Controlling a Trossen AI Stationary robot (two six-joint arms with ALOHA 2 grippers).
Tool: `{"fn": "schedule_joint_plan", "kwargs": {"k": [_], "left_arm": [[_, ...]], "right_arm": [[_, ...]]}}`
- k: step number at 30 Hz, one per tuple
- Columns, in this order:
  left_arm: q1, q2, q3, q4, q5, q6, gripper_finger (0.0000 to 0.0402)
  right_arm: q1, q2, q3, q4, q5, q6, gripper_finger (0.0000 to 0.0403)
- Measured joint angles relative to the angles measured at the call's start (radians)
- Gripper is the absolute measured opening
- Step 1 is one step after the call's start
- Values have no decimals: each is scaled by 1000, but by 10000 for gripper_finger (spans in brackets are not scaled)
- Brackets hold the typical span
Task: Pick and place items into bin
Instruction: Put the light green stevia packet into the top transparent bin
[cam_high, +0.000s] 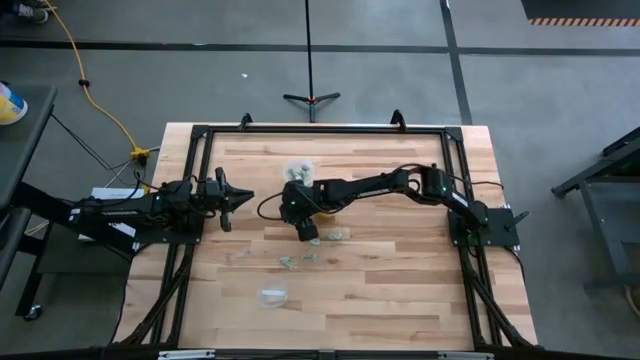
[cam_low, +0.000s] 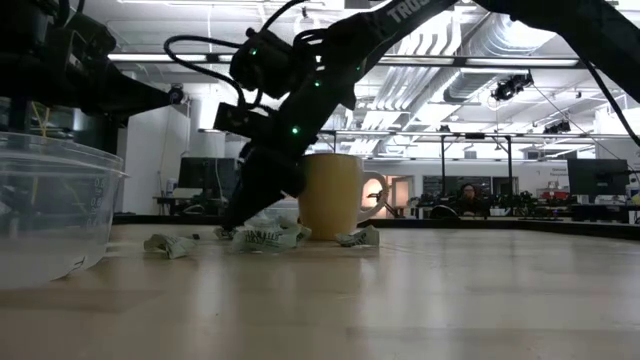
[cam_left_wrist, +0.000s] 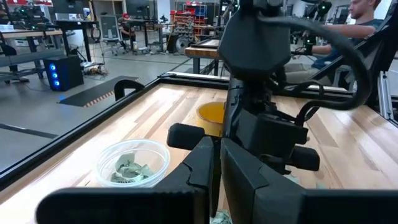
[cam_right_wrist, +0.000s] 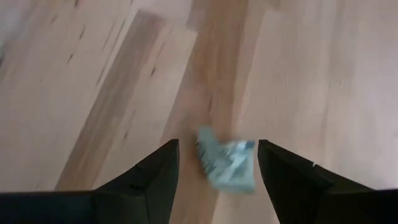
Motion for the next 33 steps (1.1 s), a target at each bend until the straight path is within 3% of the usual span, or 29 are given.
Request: {"fn": "schedule_joint_plan", "kwargs": {"k": [9,13,18,23,33], "left_arm": [[0,0,0,-2,0,0,67],[0,0,0,-3,0,0,67],[0,0,0,-3,0,0,67],[0,0,0,-3,0,0,67],[0,0,0,-3,0,0,67]], "right_arm": [[-1,-5,0,-83,120,3,209],[-2,-5,12,-72,85,2,209],[5,-6,14,62,-6,2,209],[22,-1,15,165,-10,-23,208],[38,13,12,74,51,-36,208]]}}
